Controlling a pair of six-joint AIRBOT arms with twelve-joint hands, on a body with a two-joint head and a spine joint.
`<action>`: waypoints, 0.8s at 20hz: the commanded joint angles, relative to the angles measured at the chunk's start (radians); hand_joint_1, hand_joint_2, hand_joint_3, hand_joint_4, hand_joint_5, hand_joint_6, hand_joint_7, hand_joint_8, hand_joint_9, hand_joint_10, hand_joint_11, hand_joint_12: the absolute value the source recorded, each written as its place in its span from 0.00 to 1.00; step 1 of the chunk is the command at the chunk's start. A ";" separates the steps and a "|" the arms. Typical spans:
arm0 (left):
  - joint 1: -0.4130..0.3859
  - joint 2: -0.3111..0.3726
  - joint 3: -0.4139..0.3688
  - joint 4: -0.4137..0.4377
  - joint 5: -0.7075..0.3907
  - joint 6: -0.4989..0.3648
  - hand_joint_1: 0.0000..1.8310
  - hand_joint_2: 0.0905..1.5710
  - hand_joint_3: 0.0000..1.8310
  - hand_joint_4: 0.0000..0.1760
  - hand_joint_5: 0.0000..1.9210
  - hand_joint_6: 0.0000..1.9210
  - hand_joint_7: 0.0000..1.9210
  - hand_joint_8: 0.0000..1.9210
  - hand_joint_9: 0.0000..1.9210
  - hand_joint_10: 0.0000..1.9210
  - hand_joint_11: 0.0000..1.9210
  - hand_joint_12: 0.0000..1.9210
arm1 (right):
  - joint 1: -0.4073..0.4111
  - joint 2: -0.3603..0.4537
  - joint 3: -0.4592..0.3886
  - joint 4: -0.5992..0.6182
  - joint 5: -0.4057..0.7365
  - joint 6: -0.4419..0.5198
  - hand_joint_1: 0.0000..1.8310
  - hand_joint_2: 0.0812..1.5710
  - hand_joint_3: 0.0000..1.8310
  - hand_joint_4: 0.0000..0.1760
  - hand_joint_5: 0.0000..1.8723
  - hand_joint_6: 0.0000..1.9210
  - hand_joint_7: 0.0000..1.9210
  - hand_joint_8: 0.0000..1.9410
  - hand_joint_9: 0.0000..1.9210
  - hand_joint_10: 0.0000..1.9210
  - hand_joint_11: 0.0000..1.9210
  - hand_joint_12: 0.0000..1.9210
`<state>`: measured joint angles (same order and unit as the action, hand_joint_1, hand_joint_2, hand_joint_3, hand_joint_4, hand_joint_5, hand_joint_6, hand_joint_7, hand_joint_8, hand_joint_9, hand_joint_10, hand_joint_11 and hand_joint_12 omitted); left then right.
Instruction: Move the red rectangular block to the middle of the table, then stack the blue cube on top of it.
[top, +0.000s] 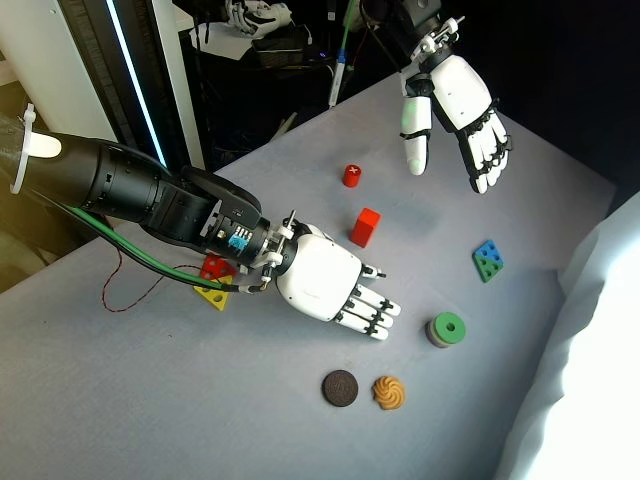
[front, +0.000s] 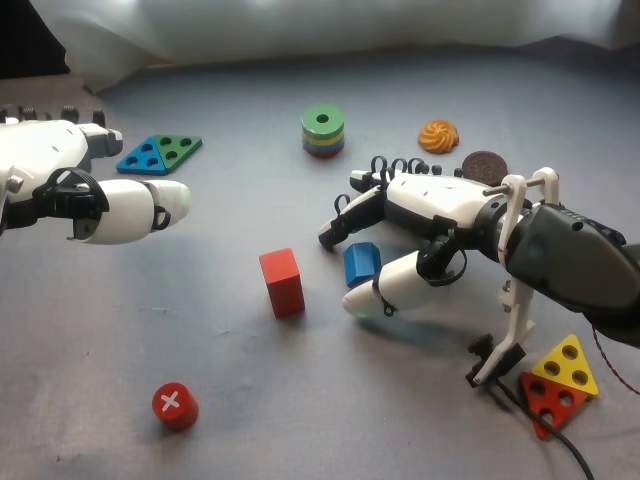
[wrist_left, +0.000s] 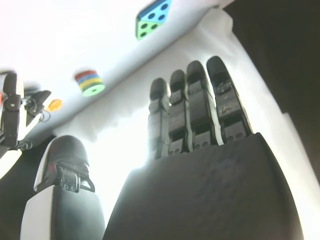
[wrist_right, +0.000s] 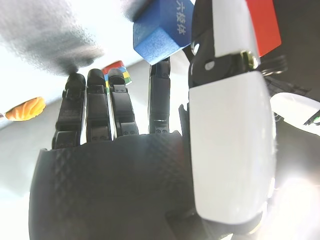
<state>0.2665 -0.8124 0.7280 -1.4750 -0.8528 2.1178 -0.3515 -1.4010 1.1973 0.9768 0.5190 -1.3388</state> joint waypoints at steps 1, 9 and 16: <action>-0.011 0.015 0.006 0.061 -0.054 0.002 0.05 0.75 0.00 0.00 0.15 0.00 0.13 0.00 0.11 0.00 0.00 0.26 | 0.007 0.008 0.007 -0.012 0.063 0.003 0.54 0.54 0.00 1.00 0.40 0.02 0.00 0.00 0.00 0.00 0.00 0.00; -0.018 0.013 0.010 0.059 -0.054 0.008 0.05 0.75 0.00 0.00 0.15 0.00 0.13 0.00 0.11 0.00 0.00 0.26 | 0.010 0.009 0.016 -0.012 0.063 -0.002 0.58 0.54 0.00 0.85 0.57 0.03 0.00 0.00 0.00 0.00 0.00 0.00; -0.022 0.011 0.011 0.057 -0.054 0.010 0.04 0.76 0.00 0.00 0.15 0.00 0.13 0.00 0.12 0.00 0.00 0.26 | 0.010 0.009 0.016 -0.013 0.063 -0.002 0.61 0.62 0.00 0.65 0.65 0.30 0.07 0.01 0.00 0.00 0.00 0.00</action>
<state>0.2581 -0.8127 0.7353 -1.4811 -0.8532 2.1258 -0.3447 -1.4006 1.2121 0.9874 0.5343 -1.3380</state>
